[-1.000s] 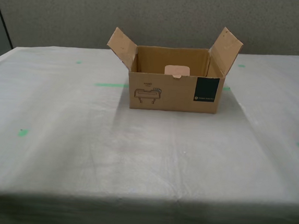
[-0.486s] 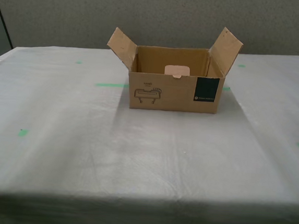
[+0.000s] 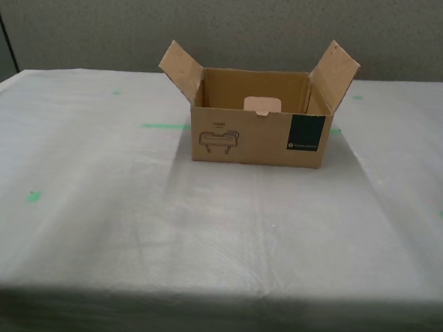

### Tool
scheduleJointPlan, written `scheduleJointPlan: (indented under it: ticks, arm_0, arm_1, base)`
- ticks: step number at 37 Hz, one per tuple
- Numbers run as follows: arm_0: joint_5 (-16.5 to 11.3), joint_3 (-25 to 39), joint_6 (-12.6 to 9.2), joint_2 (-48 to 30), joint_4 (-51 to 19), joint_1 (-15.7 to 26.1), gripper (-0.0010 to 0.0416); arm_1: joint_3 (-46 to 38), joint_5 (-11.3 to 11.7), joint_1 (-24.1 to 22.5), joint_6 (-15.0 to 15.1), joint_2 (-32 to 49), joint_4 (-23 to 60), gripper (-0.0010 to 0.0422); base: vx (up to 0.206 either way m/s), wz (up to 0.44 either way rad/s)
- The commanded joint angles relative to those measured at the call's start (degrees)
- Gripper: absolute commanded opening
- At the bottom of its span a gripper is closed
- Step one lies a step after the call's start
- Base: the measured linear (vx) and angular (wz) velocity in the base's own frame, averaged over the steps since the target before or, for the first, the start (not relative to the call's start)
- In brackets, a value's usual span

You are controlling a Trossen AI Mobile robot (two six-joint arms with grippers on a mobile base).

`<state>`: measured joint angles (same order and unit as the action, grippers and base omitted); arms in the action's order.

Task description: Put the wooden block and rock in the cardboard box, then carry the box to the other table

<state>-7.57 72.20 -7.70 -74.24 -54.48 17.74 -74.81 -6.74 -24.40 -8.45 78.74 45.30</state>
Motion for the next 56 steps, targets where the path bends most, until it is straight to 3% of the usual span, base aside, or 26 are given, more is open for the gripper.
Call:
scheduleJointPlan:
  ticks: [1,56]
  arm_0:
    - [0.15,0.07,0.0,0.0,0.04,-0.04,0.0394]
    - [0.13,0.07,0.0,0.0,0.04,-0.04,0.0393]
  arm_1:
    - [-0.07,-0.15,0.0,0.04,-0.02,-0.04,0.04]
    - [-0.07,-0.13,0.0,0.04,-0.02,-0.04,0.04]
  base:
    - [0.0,0.0]
    - [0.0,0.0]
